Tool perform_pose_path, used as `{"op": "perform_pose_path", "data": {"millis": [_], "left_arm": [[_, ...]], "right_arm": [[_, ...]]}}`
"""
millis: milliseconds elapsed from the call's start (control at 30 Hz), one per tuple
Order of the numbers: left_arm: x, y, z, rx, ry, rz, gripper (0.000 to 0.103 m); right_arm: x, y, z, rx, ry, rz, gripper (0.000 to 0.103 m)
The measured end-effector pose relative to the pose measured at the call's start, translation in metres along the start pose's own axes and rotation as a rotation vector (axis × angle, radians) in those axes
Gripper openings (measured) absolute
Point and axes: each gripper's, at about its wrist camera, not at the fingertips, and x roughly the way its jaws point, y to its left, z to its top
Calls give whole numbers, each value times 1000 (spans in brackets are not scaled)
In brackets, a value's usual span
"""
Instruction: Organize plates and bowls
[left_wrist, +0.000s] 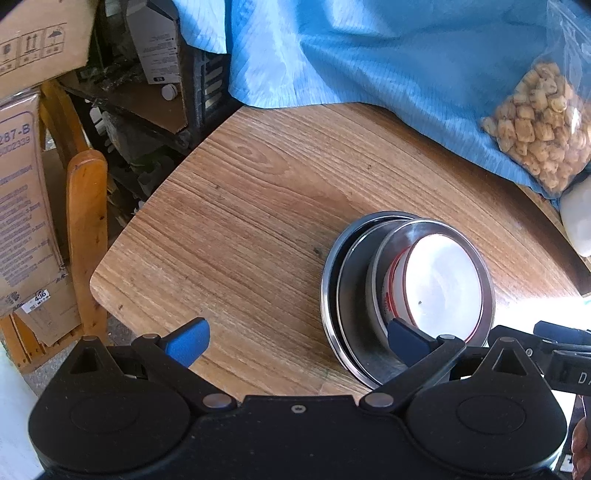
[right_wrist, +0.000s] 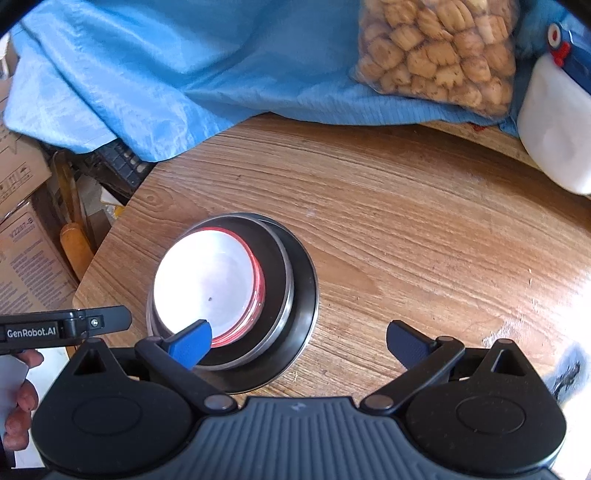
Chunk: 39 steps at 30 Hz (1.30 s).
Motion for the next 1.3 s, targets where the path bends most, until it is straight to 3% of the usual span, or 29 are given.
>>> {"op": "perform_pose_path", "data": {"millis": [400, 733, 1033, 1300], "left_arm": [[-29, -18, -33, -68, -109, 39, 102], [-44, -45, -82, -140, -173, 143, 102], [-57, -69, -114, -154, -228, 238, 102], [-64, -74, -127, -109, -240, 227, 102]], "right_arm": [[-17, -8, -6, -168, -43, 41, 103], [-28, -16, -26, -312, -67, 111, 103], [-44, -25, -43, -364, -110, 155, 103], [-56, -26, -53, -348, -141, 160, 103]]}}
